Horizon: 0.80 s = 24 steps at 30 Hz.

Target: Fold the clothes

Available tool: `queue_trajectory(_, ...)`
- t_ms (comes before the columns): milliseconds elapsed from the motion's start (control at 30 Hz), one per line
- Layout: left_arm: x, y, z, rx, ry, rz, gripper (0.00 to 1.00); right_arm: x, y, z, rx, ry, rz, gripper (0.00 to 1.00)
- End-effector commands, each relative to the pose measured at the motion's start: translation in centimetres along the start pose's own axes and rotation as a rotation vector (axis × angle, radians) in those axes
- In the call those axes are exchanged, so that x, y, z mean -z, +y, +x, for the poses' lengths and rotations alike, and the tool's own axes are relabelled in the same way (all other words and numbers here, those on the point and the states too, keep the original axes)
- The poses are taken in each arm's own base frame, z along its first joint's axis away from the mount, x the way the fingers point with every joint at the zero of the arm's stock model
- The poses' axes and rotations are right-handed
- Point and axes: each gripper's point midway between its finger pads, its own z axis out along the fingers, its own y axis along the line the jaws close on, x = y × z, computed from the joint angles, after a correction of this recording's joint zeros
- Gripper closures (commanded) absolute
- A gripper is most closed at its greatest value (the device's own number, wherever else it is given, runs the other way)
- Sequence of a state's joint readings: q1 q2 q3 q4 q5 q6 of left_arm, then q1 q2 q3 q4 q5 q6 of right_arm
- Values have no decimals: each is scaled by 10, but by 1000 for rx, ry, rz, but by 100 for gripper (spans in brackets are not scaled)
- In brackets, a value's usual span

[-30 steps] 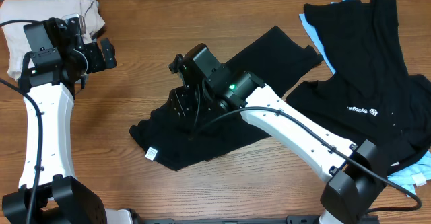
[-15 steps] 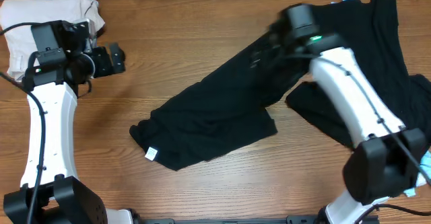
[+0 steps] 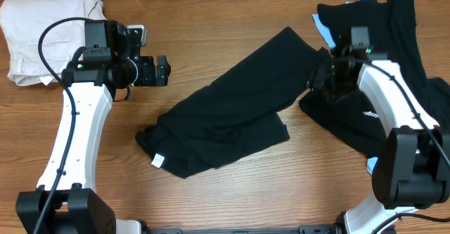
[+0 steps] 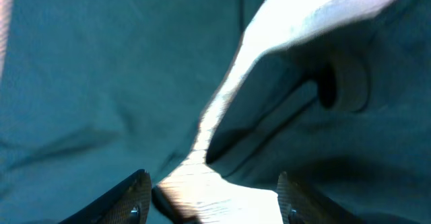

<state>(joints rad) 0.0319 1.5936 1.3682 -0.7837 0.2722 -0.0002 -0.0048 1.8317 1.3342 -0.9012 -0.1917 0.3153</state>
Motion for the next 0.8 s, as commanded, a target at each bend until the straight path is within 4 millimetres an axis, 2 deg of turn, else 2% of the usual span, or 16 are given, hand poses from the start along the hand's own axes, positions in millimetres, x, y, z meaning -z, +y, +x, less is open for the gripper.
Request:
queue_trajectory(0, -3, 1, -1, -19, 11, -17, 0, -20, -11, 11, -24, -14, 10, 40)
queue_trajectory(167, -3, 2, 2, -15, 24, -19, 0, -44, -37, 20, -70, -44, 46, 44)
queue_trajectory(200, -3, 2, 3, -14, 27, -19, 0, -46, -45, 20, -87, -51, 67, 44)
queue_trajectory(233, -3, 2, 3, -13, 29, -19, 0, -48, -62, 21, -131, -62, 116, 44)
queue_trajectory(367, -2, 6, 5, -11, 38, -44, 0, -40, -109, 14, -233, -91, 205, 44)
queue_trajectory(400, -2, 6, 6, -11, 40, -45, 0, -39, -114, 13, -247, -94, 207, 44)
queue_trajectory(433, -2, 6, 8, -10, 47, -44, 0, -34, -134, 9, -306, -105, 215, 43)
queue_trajectory(567, -2, 6, 12, -5, 65, -44, 0, -21, -177, 3, -438, -127, 202, 43)
queue_trajectory(633, -2, 6, 14, -4, 71, -44, 0, -18, -180, 0, -435, -123, 146, 43)
queue_trajectory(733, -2, 8, 15, -12, 75, -55, 0, 0, -161, -16, -395, -130, 8, 40)
queue_trajectory(767, -2, 8, 15, -11, 76, -54, 0, 12, -152, -25, -368, -147, -29, 38)
